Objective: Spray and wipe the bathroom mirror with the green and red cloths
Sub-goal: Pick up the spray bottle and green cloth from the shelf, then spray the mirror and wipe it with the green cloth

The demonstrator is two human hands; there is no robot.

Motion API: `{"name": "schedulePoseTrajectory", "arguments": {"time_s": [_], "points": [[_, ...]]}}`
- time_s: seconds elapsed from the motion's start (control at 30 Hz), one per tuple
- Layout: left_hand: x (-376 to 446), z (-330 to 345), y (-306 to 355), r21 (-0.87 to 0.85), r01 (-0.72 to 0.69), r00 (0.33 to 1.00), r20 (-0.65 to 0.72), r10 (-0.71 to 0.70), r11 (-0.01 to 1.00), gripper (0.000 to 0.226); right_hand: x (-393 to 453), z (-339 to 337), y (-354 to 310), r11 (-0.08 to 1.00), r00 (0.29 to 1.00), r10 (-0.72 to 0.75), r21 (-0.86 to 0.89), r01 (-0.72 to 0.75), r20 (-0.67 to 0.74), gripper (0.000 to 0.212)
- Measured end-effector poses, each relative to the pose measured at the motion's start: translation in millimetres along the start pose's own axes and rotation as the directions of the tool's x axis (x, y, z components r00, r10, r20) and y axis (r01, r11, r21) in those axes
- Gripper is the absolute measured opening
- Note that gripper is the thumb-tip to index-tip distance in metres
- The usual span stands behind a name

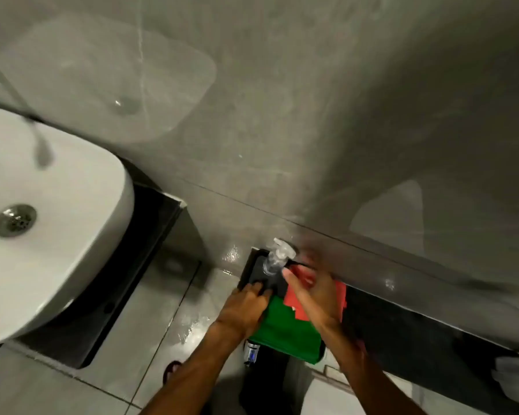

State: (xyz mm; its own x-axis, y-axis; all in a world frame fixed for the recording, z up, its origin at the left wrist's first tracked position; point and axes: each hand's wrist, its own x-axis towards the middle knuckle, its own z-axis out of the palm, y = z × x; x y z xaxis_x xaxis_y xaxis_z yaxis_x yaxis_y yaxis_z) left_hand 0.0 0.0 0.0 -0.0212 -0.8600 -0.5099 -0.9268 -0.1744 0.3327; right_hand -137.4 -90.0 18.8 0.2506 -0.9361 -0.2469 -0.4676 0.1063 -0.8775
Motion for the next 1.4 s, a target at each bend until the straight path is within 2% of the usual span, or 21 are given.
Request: {"name": "schedulePoseTrajectory", "arguments": {"time_s": [0.1, 0.23, 0.33, 0.4, 0.47, 0.5, 0.57, 0.63, 0.7, 0.77, 0.87, 0.97, 1.07, 1.17, 1.27, 1.33, 1.4], "points": [[24.5, 4.4, -1.3, 0.158, 0.080, 0.995, 0.053, -0.089, 0.984, 0.054, 27.7, 13.7, 5.6, 0.973, 0.971, -0.192, -0.100, 0.207, 0.146, 0.056], [39.3, 14.0, -4.4, 0.213, 0.148, 0.983, 0.073, -0.167, 0.966, 0.063, 43.8, 29.9, 15.1, 0.873, 0.884, -0.347, -0.237, 0.426, 0.313, 0.067], [42.0, 20.3, -7.5, 0.176, 0.236, 0.971, -0.005, -0.239, 0.956, 0.068, 48.0, 43.8, 20.8, 0.752, 0.805, -0.454, -0.320, 0.576, 0.383, 0.048], [39.7, 26.0, -5.1, 0.153, 0.250, 0.968, -0.006, -0.252, 0.956, 0.067, 53.4, 53.9, 21.2, 0.764, 0.792, -0.484, -0.263, 0.590, 0.371, 0.032], [34.3, 29.2, -5.2, 0.063, 0.266, 0.964, 0.011, -0.267, 0.962, 0.058, 59.2, 63.0, 20.3, 0.820, 0.818, -0.472, -0.177, 0.544, 0.328, 0.030], [30.2, 28.6, -5.9, -0.026, 0.281, 0.960, 0.027, -0.280, 0.959, 0.053, 61.2, 66.3, 19.4, 0.843, 0.834, -0.454, -0.152, 0.516, 0.313, 0.036], [14.1, 21.2, -11.6, -0.320, 0.318, 0.947, 0.057, -0.317, 0.892, 0.050, 60.7, 70.4, 12.6, 0.870, 0.856, -0.428, -0.123, 0.477, 0.290, 0.056], [-11.2, 0.9, -18.7, -0.673, 0.237, 0.954, 0.023, -0.300, 0.701, 0.049, 54.8, 70.0, -3.6, 0.871, 0.850, -0.459, -0.058, 0.488, 0.257, 0.064], [-41.5, -30.7, -28.2, -0.877, 0.048, 0.954, -0.101, -0.282, 0.478, 0.044, 47.0, 64.7, -31.3, 0.839, 0.819, -0.538, 0.029, 0.544, 0.199, 0.059], [-73.6, -79.1, -41.5, -0.924, -0.080, 0.914, -0.218, -0.343, 0.375, 0.041, 39.7, 58.0, -74.7, 0.786, 0.774, -0.618, 0.144, 0.601, 0.139, 0.057], [-125.4, -168.5, -61.2, -0.901, -0.281, 0.805, -0.409, -0.430, 0.331, 0.029, 18.7, 47.2, -165.4, 0.728, 0.759, -0.648, 0.347, 0.592, 0.065, 0.057], [-176.2, -272.1, -74.6, -0.805, -0.491, 0.681, -0.594, -0.428, 0.334, 0.023, -2.8, 43.1, -257.0, 0.596, 0.696, -0.718, 0.505, 0.624, -0.012, 0.047], [-222.4, -371.0, -78.8, -0.664, -0.593, 0.589, -0.743, -0.317, 0.454, 0.020, -27.5, 43.0, -346.9, 0.489, 0.630, -0.772, 0.555, 0.672, -0.083, 0.043], [-264.7, -448.7, -78.0, -0.521, -0.616, 0.499, -0.839, -0.220, 0.591, 0.015, -50.4, 41.8, -423.2, 0.381, 0.560, -0.814, 0.589, 0.713, -0.151, 0.046], [-290.2, -497.7, -76.1, -0.478, -0.632, 0.465, -0.863, -0.195, 0.609, 0.024, -59.4, 41.4, -471.4, 0.331, 0.506, -0.842, 0.563, 0.758, -0.186, 0.047], [-307.8, -522.5, -71.9, -0.449, -0.663, 0.451, -0.878, -0.159, 0.598, 0.021, -64.4, 41.1, -497.1, 0.299, 0.469, -0.857, 0.534, 0.791, -0.214, 0.055], [-319.4, -536.5, -66.8, -0.425, -0.691, 0.432, -0.891, -0.138, 0.585, 0.016, -67.6, 39.8, -512.1, 0.290, 0.435, -0.868, 0.467, 0.835, -0.239, 0.053]]}}
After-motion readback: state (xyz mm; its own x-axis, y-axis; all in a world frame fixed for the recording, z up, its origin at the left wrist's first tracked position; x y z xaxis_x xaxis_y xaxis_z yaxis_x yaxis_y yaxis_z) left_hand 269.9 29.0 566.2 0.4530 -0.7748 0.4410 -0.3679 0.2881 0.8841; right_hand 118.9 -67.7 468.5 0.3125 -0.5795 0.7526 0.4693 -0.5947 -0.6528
